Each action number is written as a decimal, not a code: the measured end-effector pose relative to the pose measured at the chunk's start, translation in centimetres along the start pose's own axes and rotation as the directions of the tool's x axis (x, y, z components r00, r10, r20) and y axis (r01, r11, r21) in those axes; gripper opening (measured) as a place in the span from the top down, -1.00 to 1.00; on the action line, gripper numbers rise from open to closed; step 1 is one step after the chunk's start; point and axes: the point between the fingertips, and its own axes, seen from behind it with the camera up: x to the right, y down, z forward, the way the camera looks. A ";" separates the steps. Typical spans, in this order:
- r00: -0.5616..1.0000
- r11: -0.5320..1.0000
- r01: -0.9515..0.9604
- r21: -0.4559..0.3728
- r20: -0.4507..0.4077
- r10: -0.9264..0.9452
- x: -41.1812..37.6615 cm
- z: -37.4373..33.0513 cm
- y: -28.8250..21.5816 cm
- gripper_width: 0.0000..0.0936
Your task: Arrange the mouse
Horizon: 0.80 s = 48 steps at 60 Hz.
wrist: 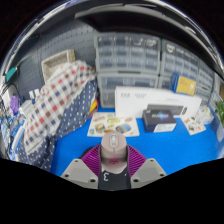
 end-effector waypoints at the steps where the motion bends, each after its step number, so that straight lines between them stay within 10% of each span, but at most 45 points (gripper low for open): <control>1: 1.000 1.000 0.000 -0.015 -0.001 0.000 -0.2 0.5 0.8 0.32; 18: 0.999 0.991 0.052 -0.122 -0.004 -0.053 -1.7 4.0 8.5 0.29; 30: 1.000 0.991 0.024 -0.134 -0.004 -0.025 -1.8 4.1 8.4 -0.04; 37: 0.999 0.991 -0.002 -0.133 -0.035 -0.003 -0.7 3.1 6.8 -0.72; 48: 0.997 0.997 -0.065 -0.029 -0.033 0.064 2.3 -2.2 0.3 -0.74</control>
